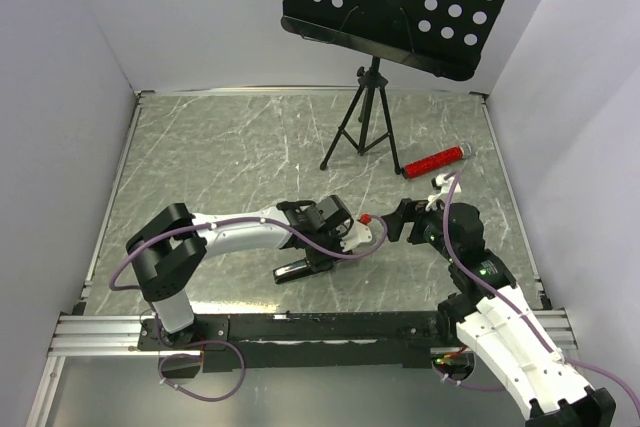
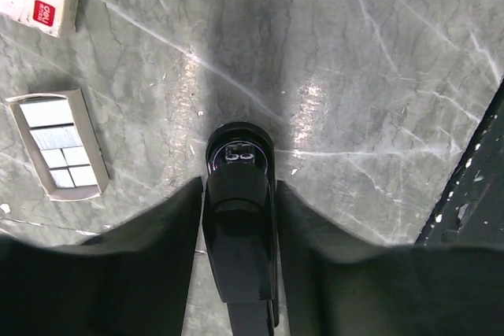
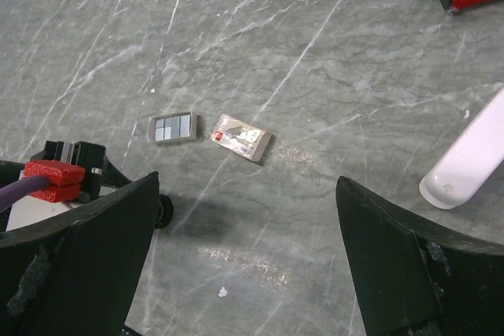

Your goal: Load the staples into the stapler

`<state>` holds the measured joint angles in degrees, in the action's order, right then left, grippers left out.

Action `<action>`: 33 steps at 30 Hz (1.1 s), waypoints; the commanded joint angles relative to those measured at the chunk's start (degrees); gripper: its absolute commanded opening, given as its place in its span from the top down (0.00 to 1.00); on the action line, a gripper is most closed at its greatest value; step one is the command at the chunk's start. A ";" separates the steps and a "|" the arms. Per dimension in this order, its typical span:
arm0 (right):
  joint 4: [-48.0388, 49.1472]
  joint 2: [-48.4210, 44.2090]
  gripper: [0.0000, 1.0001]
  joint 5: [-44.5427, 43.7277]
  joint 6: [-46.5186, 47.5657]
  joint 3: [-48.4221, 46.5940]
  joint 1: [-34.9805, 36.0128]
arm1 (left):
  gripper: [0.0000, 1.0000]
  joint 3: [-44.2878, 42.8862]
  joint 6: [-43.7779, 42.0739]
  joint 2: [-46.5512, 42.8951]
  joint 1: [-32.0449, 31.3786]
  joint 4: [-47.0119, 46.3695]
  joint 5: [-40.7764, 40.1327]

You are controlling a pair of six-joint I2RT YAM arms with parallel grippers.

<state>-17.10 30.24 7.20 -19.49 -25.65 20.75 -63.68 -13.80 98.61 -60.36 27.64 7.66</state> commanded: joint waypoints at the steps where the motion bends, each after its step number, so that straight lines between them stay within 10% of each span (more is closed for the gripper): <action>1: 2.69 -0.53 0.00 0.53 -0.03 0.34 0.34 | 0.61 -1.80 0.18 -0.26 -0.29 0.05 -0.10; 5: 3.12 0.34 0.00 1.75 -1.34 1.21 0.34 | 0.99 -1.01 0.36 -2.01 -0.29 -1.00 0.34; 33: 28.17 21.88 0.23 23.21 -21.73 3.50 7.37 | 0.99 11.83 13.36 -26.54 2.26 -28.77 -1.16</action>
<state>4.99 50.94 29.80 -39.05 -20.25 26.65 -51.20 -2.39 74.50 -58.06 7.20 6.15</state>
